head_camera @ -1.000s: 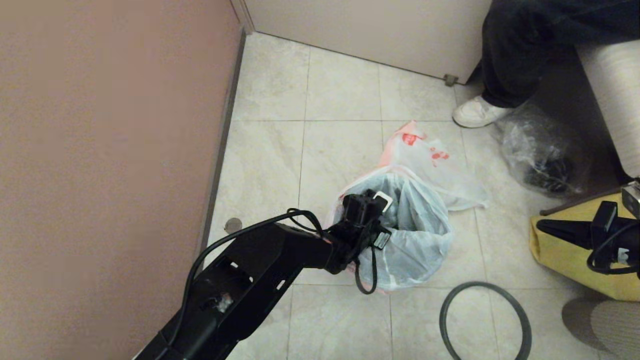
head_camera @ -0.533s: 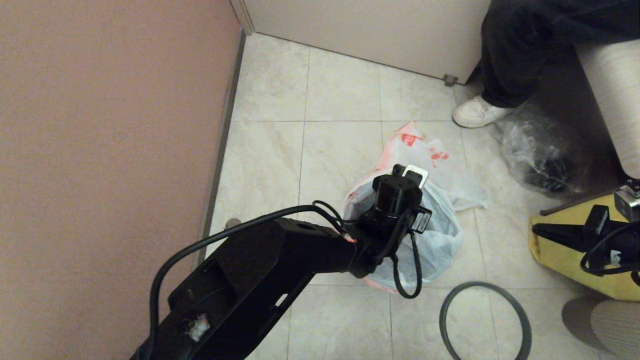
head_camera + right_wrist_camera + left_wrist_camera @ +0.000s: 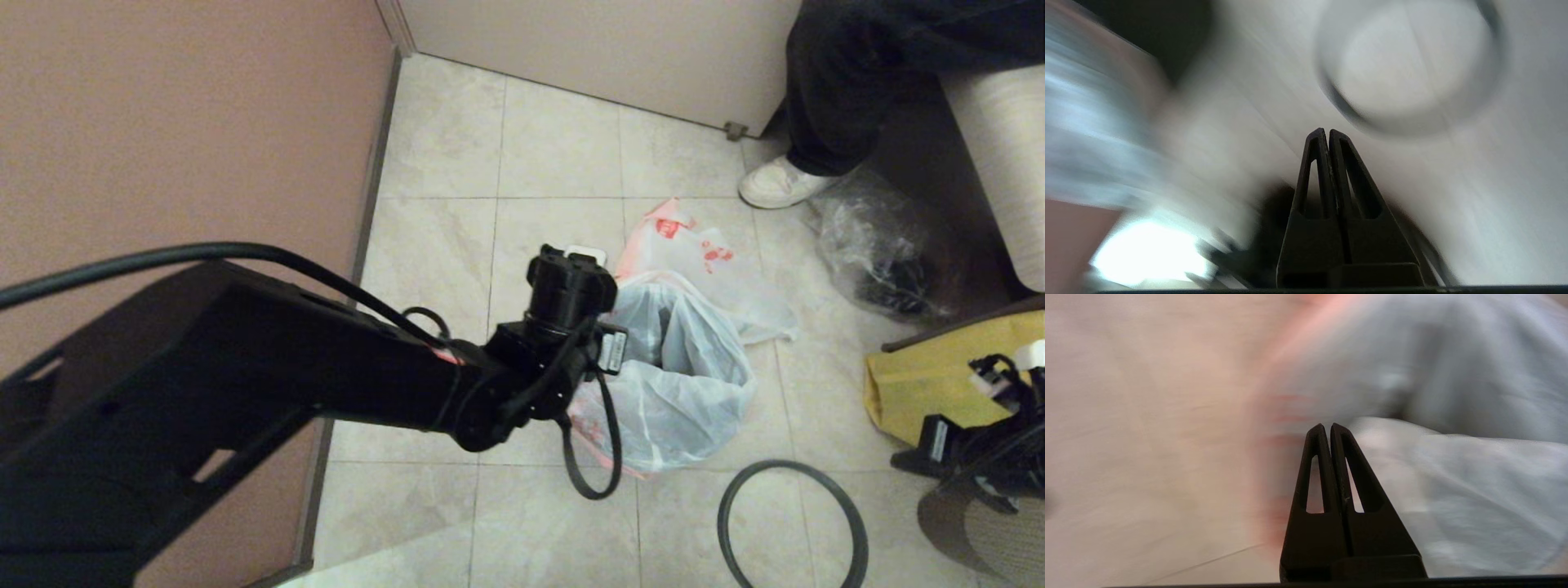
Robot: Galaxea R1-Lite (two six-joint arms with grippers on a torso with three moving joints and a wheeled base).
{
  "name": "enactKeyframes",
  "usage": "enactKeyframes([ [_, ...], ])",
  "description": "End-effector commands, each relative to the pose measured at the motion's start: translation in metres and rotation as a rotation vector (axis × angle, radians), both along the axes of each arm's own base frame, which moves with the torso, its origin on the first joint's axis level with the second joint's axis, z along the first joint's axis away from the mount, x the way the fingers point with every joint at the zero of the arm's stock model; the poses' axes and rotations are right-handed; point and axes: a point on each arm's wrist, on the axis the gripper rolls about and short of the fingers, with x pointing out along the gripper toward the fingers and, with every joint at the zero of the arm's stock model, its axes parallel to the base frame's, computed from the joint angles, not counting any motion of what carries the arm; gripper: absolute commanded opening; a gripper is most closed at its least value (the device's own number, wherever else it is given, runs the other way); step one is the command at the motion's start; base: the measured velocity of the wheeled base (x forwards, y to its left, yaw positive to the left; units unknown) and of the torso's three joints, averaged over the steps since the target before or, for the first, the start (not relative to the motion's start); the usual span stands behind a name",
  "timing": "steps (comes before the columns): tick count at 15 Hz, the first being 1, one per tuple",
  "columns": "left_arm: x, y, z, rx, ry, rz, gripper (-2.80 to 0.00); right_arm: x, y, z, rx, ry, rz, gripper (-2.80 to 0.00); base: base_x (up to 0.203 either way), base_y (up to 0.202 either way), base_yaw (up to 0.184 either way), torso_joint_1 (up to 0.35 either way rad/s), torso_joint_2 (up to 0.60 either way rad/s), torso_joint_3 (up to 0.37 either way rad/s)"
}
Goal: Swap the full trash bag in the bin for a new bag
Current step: Place the trash can ring on the trash can
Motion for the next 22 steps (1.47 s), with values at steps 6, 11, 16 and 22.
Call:
enactKeyframes([
  [6, -0.016, 0.071, 0.111, -0.120, -0.218, 0.100, -2.80, 0.033, -0.002, -0.083, -0.360, 0.397, 0.104, -2.80, 0.000, 0.000, 0.000, 0.000, 0.00, 0.000],
  [11, -0.014, 0.069, 0.105, -0.108, -0.206, 0.097, -2.80, 0.088, -0.007, -0.121, -0.682, 0.214, 0.478, -2.80, 0.000, 0.000, 0.000, 0.000, 0.00, 0.000],
  [16, -0.004, 0.059, 0.088, -0.080, -0.176, 0.092, -2.80, 0.122, -0.030, -0.163, -0.732, 0.195, 0.686, -2.80, 0.000, 0.000, 0.000, 0.000, 0.00, 0.000],
  [22, 0.005, 0.047, 0.069, -0.050, -0.145, 0.083, -2.80, 0.140, -0.068, -0.180, -0.753, 0.150, 0.806, 0.00, 0.000, 0.000, 0.000, 0.000, 0.00, 0.000],
])
